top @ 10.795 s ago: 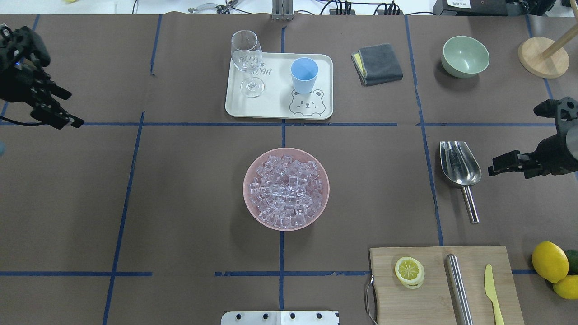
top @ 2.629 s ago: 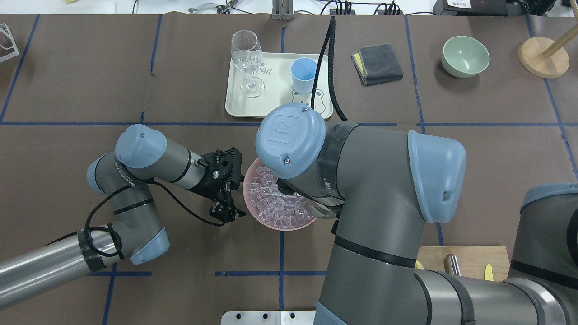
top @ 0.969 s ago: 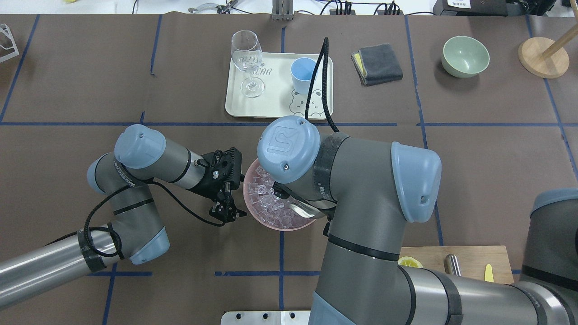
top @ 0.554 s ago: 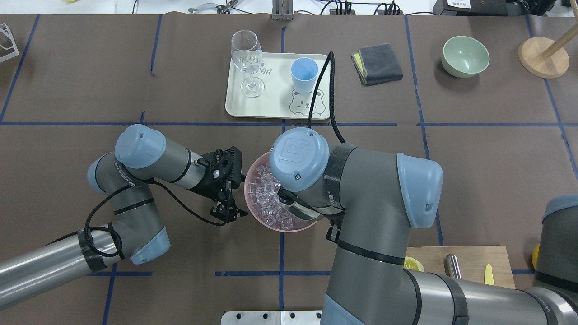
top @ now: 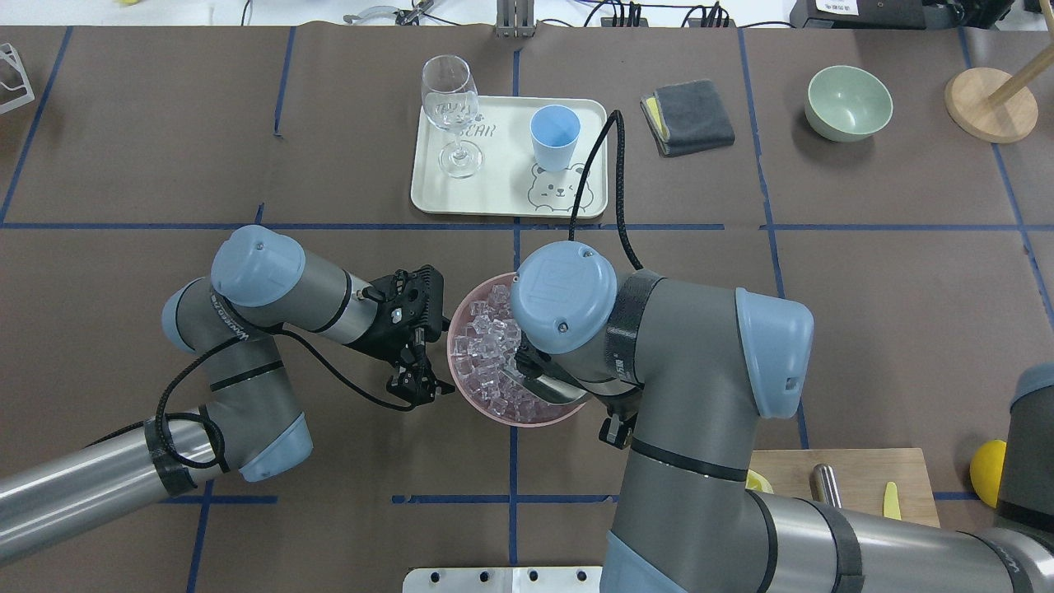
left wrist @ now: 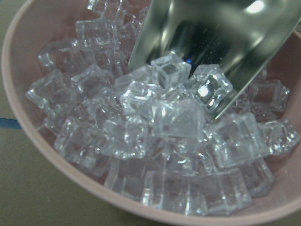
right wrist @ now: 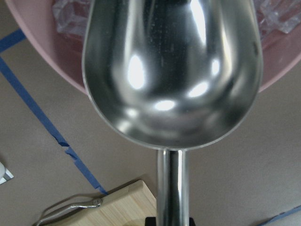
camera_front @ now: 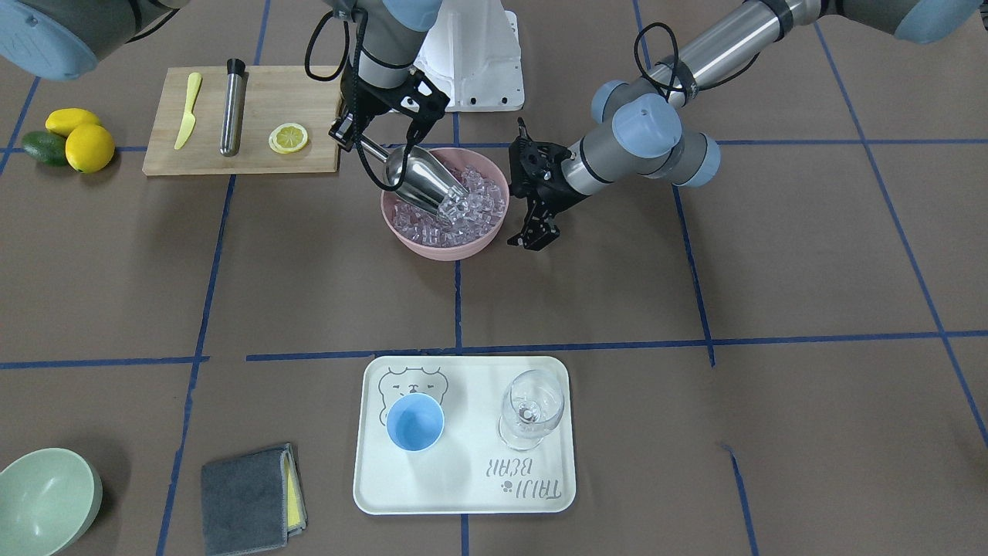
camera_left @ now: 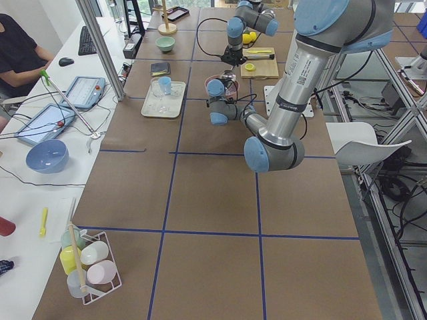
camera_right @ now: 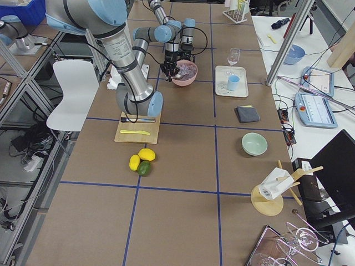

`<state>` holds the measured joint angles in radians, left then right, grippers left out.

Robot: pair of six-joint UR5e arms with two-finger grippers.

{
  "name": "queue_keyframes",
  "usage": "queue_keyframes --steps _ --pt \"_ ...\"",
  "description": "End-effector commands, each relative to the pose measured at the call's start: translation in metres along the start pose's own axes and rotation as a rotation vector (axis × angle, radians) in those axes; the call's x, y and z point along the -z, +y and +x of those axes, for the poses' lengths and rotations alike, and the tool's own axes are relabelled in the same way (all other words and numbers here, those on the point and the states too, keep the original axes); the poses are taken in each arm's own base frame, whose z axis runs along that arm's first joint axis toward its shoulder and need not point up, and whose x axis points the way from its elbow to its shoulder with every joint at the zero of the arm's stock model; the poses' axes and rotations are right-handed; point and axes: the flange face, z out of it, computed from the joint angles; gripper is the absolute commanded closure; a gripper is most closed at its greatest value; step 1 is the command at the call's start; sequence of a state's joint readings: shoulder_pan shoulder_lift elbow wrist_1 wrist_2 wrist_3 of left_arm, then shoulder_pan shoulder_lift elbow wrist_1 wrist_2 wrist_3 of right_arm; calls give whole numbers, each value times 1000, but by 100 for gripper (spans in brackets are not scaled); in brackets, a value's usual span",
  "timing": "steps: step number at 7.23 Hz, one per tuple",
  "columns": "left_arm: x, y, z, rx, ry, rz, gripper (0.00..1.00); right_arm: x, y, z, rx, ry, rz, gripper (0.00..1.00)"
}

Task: Put ice in cup with scoop
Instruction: 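Dig the scoop into the ice with right gripper while left steadies the bowl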

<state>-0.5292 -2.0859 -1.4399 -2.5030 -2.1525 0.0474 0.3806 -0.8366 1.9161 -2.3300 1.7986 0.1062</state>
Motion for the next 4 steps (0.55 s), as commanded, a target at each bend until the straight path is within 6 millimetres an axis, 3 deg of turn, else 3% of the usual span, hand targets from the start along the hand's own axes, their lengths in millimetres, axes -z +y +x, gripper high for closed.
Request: queue_keyframes --steps 1,4 --pt "1 -1 0 0 0 3 0 -10 -13 9 -15 -48 21 100" --pt "3 -2 -1 0 -2 5 0 -21 -7 22 -30 -106 39 100"
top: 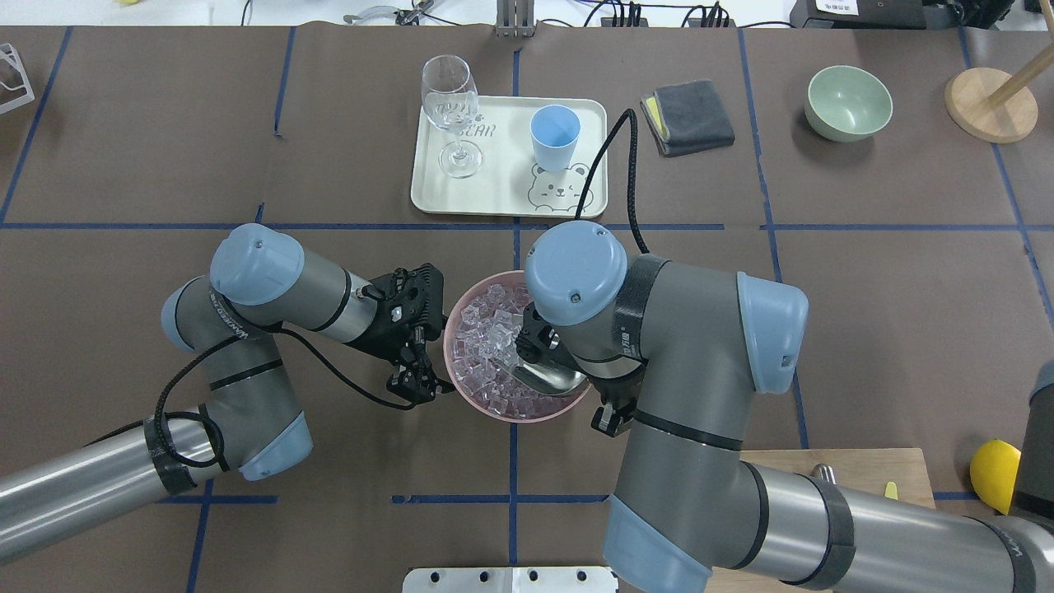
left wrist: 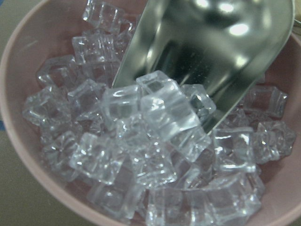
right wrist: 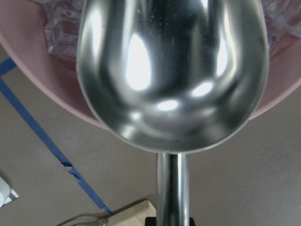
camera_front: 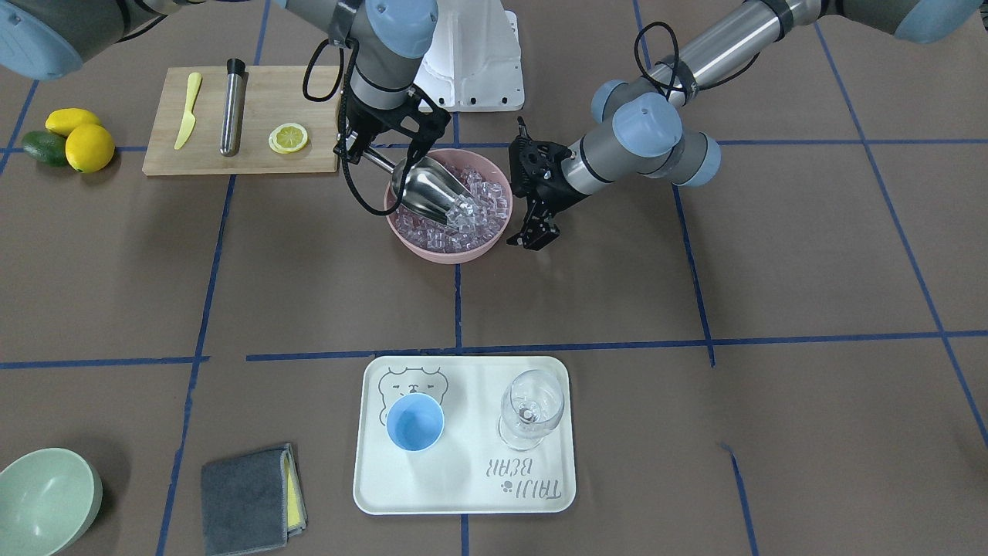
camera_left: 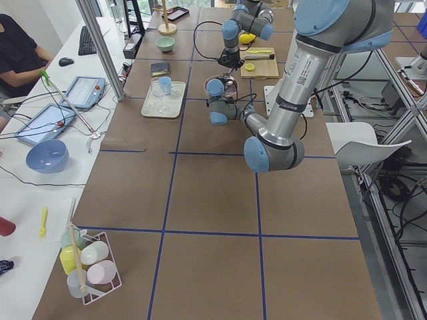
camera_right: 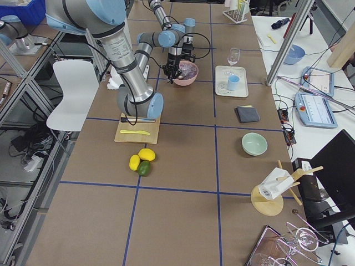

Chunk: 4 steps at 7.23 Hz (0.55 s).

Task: Put ice in cup with scoop
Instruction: 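Dig the scoop into the ice with right gripper while left steadies the bowl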

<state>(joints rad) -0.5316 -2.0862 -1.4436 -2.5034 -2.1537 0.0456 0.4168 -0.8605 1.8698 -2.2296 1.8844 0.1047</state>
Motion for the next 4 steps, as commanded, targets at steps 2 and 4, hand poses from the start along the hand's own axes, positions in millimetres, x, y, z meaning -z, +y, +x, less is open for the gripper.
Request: queue_keyframes --steps 2,4 --pt "2 -2 0 -1 -1 4 0 -7 4 9 -7 -60 28 100" --pt "2 -2 1 5 1 4 0 -5 6 12 -11 -70 59 100"
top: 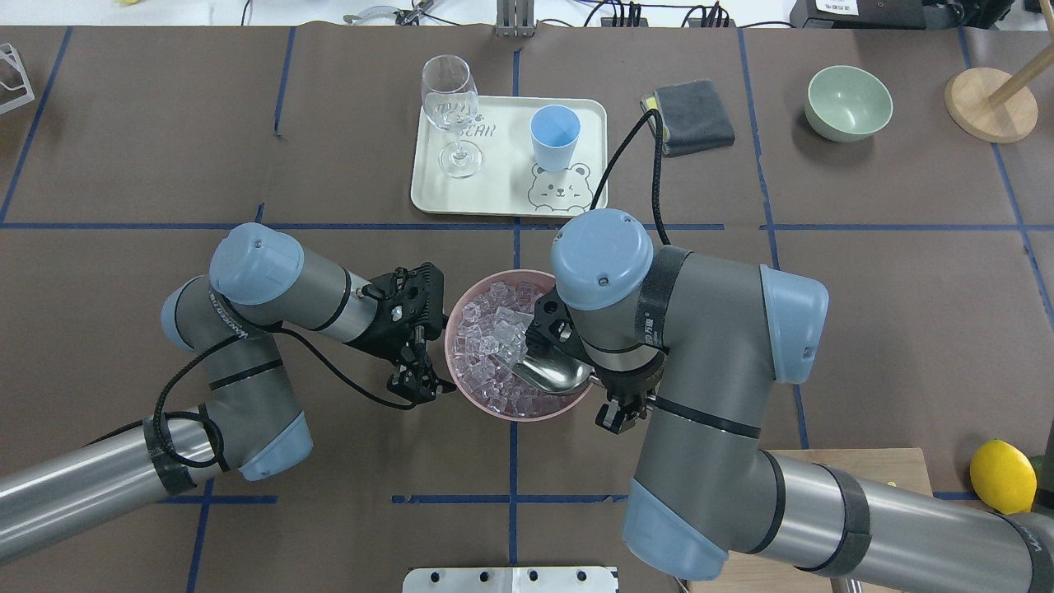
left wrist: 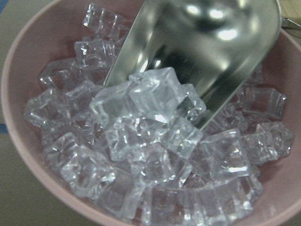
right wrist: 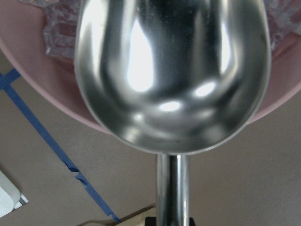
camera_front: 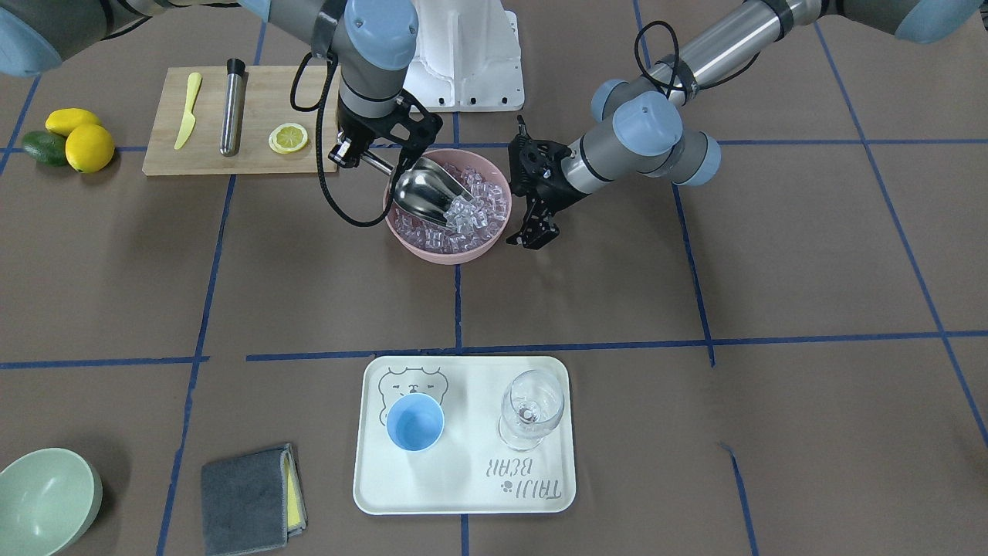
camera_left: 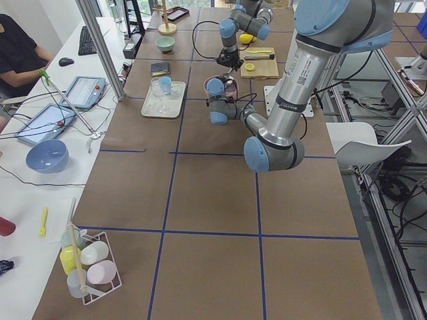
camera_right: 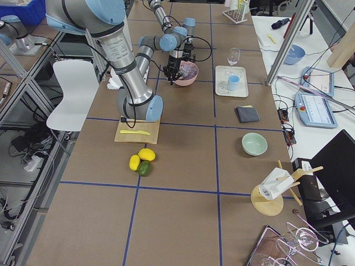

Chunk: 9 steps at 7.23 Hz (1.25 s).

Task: Put ice in cup with scoop
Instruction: 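Dig the scoop into the ice with right gripper while left steadies the bowl, then carry the scoop from the bowl to the blue cup on the tray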

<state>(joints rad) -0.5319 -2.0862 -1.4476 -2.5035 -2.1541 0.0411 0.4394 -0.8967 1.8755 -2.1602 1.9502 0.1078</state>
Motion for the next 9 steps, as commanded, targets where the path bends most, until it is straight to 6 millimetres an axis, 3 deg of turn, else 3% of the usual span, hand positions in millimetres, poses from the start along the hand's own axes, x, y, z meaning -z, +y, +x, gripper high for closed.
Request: queue_keyframes --steps 1,4,7,9 --pt "0 1 0 2 1 -1 0 -3 3 3 0 -30 33 100" --pt "1 1 -1 4 -1 -1 0 12 18 4 0 -41 72 100" --pt "3 1 -3 4 -5 1 0 -9 33 13 -36 -70 177 100" --pt "4 0 -3 3 -7 2 0 10 41 8 -42 -73 216 100"
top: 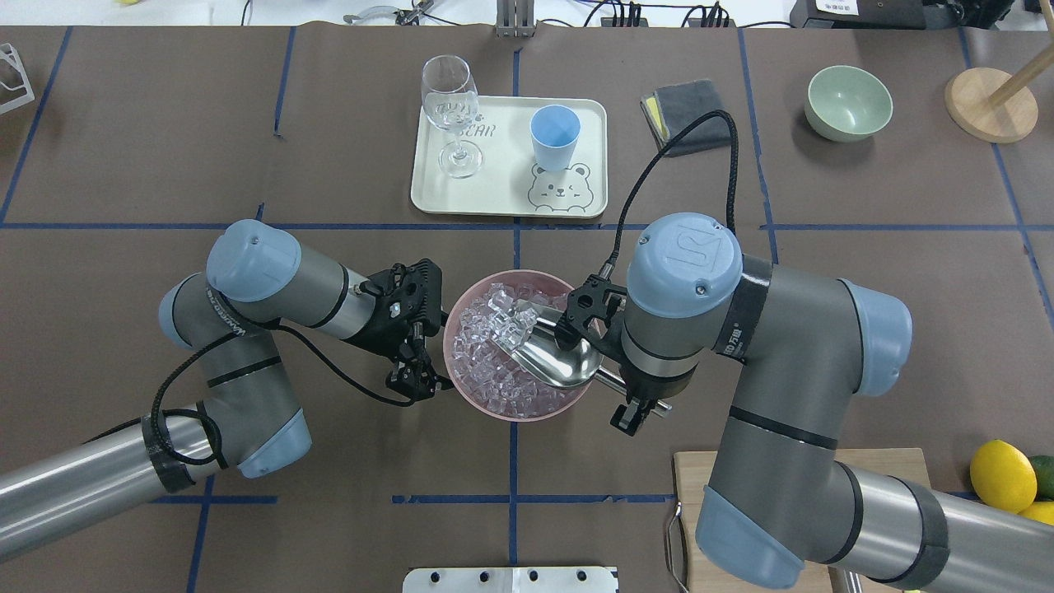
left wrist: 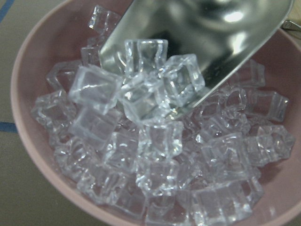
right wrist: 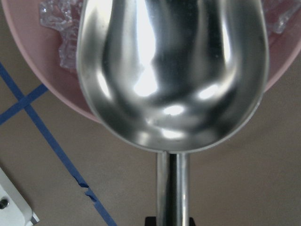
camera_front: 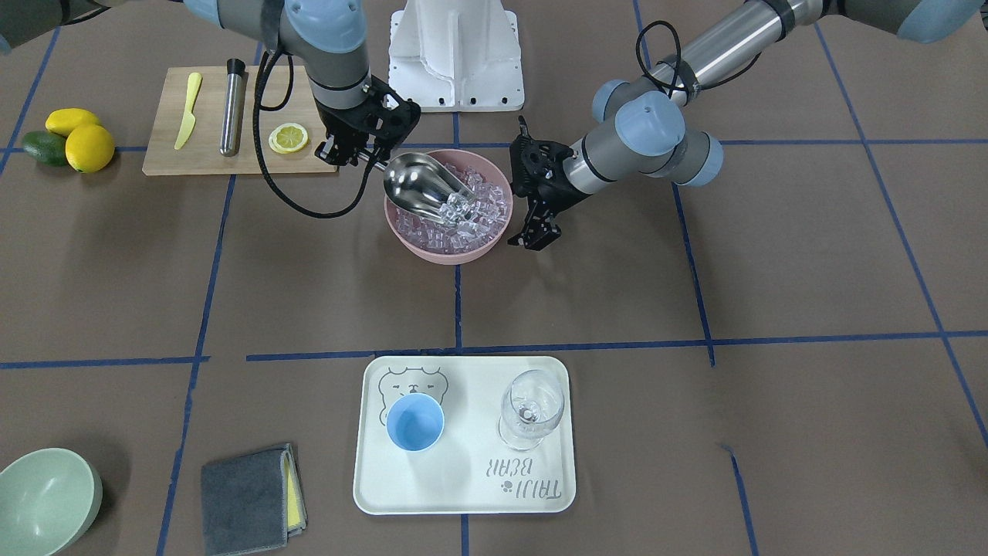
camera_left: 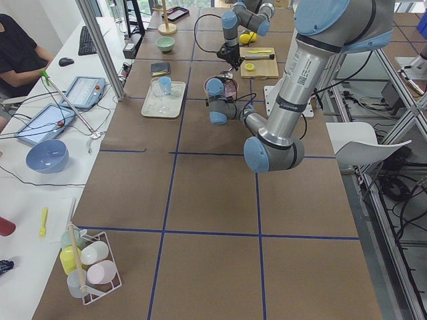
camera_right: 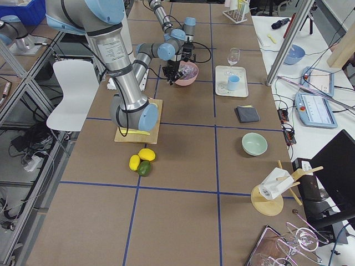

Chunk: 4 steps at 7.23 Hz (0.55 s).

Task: Put ice in cup with scoop
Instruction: 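Carry the scoop from the bowl to the blue cup on the tray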

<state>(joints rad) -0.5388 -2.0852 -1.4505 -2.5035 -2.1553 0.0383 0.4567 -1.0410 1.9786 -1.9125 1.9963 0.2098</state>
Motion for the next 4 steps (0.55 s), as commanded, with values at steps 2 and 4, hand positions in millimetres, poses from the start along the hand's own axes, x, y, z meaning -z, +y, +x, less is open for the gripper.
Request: queue_keyframes --steps 2,4 --pt "2 0 -1 0 -3 2 0 21 6 -7 -62 -11 56 100" --pt "4 -1 -3 0 -3 4 0 33 17 -9 -94 -11 81 100"
